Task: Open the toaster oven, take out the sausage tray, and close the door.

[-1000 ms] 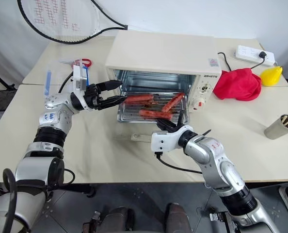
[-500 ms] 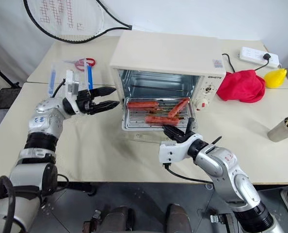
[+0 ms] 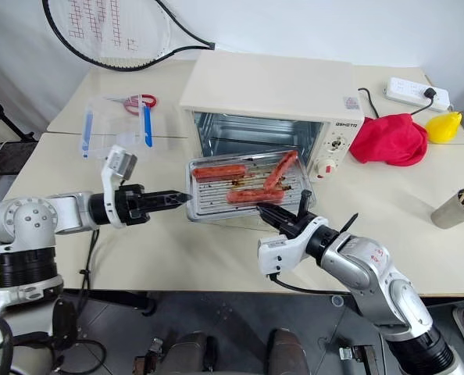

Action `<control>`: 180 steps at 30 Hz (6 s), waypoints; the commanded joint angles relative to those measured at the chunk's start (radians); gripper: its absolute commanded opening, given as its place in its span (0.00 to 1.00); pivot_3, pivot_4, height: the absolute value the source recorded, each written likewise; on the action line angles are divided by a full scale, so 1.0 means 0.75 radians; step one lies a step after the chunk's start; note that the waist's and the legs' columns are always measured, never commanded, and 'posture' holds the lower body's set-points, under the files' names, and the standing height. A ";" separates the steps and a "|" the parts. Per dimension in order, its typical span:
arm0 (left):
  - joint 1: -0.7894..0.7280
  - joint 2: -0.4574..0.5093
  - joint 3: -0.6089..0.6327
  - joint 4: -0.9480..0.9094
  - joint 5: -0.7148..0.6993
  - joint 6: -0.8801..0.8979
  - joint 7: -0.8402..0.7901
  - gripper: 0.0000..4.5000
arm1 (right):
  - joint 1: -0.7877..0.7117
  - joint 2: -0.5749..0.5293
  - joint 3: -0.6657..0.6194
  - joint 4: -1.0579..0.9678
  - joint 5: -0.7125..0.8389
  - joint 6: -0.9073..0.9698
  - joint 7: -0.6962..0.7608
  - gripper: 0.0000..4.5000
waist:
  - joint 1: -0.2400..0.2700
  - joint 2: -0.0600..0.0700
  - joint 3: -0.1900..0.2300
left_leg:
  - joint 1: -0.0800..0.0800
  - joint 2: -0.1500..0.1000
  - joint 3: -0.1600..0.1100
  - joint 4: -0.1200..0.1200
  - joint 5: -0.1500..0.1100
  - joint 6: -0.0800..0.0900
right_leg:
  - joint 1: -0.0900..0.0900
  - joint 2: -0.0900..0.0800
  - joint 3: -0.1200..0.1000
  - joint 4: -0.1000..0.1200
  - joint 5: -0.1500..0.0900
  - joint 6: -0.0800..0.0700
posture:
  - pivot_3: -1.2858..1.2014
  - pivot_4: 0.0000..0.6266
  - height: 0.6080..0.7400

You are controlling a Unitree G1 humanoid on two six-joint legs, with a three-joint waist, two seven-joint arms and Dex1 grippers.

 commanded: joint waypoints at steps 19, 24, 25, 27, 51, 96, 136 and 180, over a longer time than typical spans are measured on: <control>0.075 -0.228 0.267 0.196 -0.719 0.084 0.846 0.00 | -0.045 0.003 -0.003 -0.005 0.097 -0.105 0.045 0.00 | 0.001 0.000 0.000 | 0.001 -0.001 -0.008 0.000 0.000 0.000 | 0.000 -0.002 0.001 0.000 0.000 0.000 | 0.52 0.24 1.00; 0.173 -0.249 0.202 0.203 -1.020 0.040 1.133 0.00 | -0.022 -0.011 -0.024 -0.024 0.211 -0.078 0.125 0.00 | 0.001 -0.001 0.000 | 0.002 -0.001 -0.008 0.000 0.000 0.000 | 0.001 -0.002 0.001 0.001 0.000 0.000 | 0.52 0.24 1.00; 0.203 -0.230 0.161 0.196 -1.110 -0.003 1.195 0.00 | -0.016 -0.011 -0.026 -0.029 0.225 -0.071 0.135 0.00 | 0.002 -0.001 0.000 | 0.002 -0.001 -0.008 0.000 0.000 0.000 | 0.001 -0.002 0.001 0.001 0.000 0.000 | 0.52 0.24 1.00; 0.278 -0.176 0.029 0.188 -1.399 -0.158 1.351 0.00 | 0.002 -0.004 -0.037 -0.045 0.292 -0.031 0.171 0.00 | 0.001 -0.001 0.000 | 0.002 -0.001 -0.008 0.000 0.000 0.000 | 0.001 -0.002 0.001 0.001 0.000 0.000 | 0.52 0.24 1.00; 1.145 -0.105 0.309 -0.409 -1.504 -0.660 1.116 0.00 | 0.226 -0.133 -0.471 0.418 1.130 -0.102 0.507 0.72 | 0.007 -0.001 -0.001 | 0.028 0.000 -0.008 -0.015 0.000 0.001 | 0.031 -0.003 0.000 -0.020 0.001 -0.004 | 0.52 0.24 1.00; 1.479 -0.436 0.416 -0.663 -1.504 -1.049 1.041 0.00 | -0.327 0.058 -0.568 0.585 1.707 0.606 0.603 0.00 | 0.007 0.005 0.001 | 0.027 0.000 -0.013 -0.017 -0.004 0.004 | 0.040 -0.002 -0.007 -0.043 0.003 -0.005 | 0.52 0.24 1.00; -0.166 -0.020 -0.490 0.871 -1.062 -0.080 1.055 0.00 | 1.241 0.145 -1.319 -0.346 1.726 0.540 0.502 0.99 | 0.040 0.008 0.001 | 0.026 -0.004 -0.001 -0.021 -0.004 0.003 | 0.034 -0.001 -0.002 -0.036 0.004 -0.001 | 0.52 0.24 1.00; 0.565 0.570 -0.083 0.220 0.338 -1.970 -0.790 0.99 | 0.994 -0.083 -1.248 -0.194 1.896 0.626 0.692 1.00 | 0.043 0.007 0.002 | 0.024 0.000 0.016 -0.035 -0.001 0.001 | 0.019 0.001 0.006 -0.034 0.005 -0.002 | 0.52 0.24 1.00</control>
